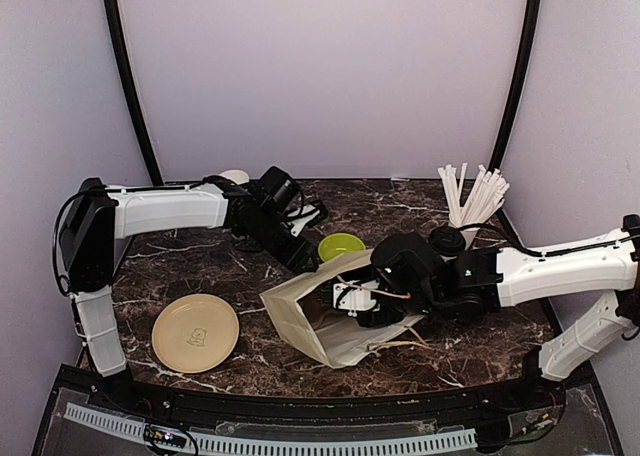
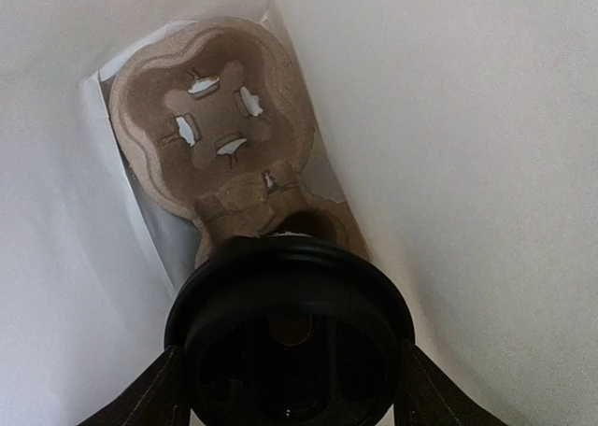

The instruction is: Pack the takeout coffee

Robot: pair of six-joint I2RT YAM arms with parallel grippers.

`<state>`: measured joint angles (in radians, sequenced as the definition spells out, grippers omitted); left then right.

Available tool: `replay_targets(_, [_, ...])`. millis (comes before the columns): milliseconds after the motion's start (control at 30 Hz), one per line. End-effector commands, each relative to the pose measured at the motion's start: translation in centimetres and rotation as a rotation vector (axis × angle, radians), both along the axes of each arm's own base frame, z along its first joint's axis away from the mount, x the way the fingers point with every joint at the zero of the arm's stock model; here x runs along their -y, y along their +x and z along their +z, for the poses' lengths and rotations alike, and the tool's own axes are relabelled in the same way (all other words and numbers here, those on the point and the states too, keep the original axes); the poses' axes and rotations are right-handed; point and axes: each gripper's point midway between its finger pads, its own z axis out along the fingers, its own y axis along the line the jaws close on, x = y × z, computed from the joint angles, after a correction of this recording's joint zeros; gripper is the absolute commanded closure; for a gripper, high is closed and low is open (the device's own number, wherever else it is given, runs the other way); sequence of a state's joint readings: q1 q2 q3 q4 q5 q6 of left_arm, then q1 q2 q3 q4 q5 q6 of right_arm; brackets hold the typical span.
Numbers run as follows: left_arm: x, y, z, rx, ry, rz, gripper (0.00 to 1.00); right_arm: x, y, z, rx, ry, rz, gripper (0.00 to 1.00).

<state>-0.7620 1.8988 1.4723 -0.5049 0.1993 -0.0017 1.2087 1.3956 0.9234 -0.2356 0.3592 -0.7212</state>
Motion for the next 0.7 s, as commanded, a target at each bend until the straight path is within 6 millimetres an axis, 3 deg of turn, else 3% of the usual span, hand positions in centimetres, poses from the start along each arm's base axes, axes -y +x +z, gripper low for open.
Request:
replay_targets(0, [-0.2, -0.7, -1.0, -0.020, 0.030, -0.052, 0.37, -1.0, 1.1, 0.8, 0.062, 0.051, -0.014, 0.61])
replay_targets(333, [0.1, -1.1, -1.5, -0.043, 0.020, -0.074, 0.38, -1.4, 1.4, -1.2, 0.060, 0.026, -0.001, 0.60])
replay_targets(567, [0.6, -2.1, -1.1, -0.074, -0.015, -0.113, 0.39, -1.5, 0.2, -0.2, -0.061, 0.006, 0.003, 0.59])
replay_targets(667, [1.5, -3.8, -0.7, -0.131, -0.092, -0.170, 0.39, -1.6, -0.5, 0.2, -0.116, -0.001, 0.011, 0.59])
